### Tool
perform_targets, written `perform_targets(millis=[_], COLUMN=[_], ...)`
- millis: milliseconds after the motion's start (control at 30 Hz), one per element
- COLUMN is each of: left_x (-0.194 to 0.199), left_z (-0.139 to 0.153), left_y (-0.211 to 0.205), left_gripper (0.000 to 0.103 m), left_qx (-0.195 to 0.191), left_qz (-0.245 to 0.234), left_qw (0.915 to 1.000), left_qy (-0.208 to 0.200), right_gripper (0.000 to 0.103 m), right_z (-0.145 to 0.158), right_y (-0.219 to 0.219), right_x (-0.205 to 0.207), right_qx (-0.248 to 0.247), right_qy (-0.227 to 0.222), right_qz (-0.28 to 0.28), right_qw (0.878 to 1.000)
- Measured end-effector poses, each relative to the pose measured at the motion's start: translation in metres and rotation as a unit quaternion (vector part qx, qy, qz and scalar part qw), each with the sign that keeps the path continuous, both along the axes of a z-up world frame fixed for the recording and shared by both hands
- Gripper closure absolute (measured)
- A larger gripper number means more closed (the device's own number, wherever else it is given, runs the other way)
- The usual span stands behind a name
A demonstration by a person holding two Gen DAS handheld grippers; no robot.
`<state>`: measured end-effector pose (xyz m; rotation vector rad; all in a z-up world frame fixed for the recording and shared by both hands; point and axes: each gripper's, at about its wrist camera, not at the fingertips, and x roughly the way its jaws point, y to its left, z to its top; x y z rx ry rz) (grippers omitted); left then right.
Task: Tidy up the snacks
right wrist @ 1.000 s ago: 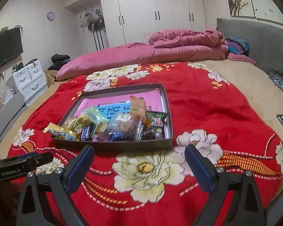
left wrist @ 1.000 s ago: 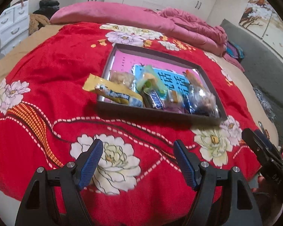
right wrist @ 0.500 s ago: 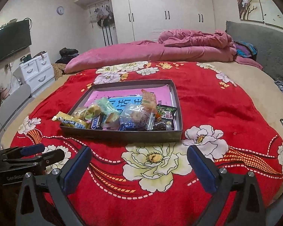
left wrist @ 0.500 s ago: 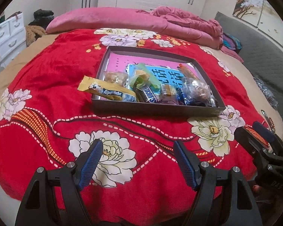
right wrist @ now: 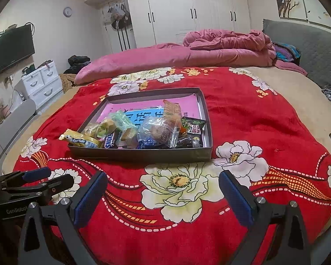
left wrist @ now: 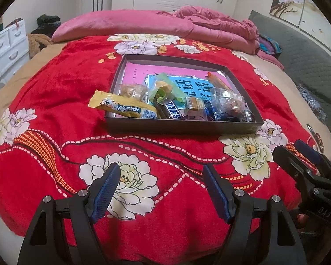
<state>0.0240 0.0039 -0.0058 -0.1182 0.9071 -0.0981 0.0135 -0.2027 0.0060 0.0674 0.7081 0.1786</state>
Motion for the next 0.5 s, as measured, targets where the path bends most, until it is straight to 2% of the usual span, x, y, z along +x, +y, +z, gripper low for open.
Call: perform_targets(millis=[500], left_x=[-0.0003], left_z=[0.0017], left_y=[-0.0039], left_gripper=[0.025], left_qx=[0.008], left_qz=[-0.01], left_qw=[0.9999], left_qy=[-0.003], right_gripper=[0.001], right_z=[0.0001], right_y=[0.001], right_x=[-0.0001], right_qx=[-0.001], right_qy=[-0.001], right_qz=[-0.002], right_qw=[1.0])
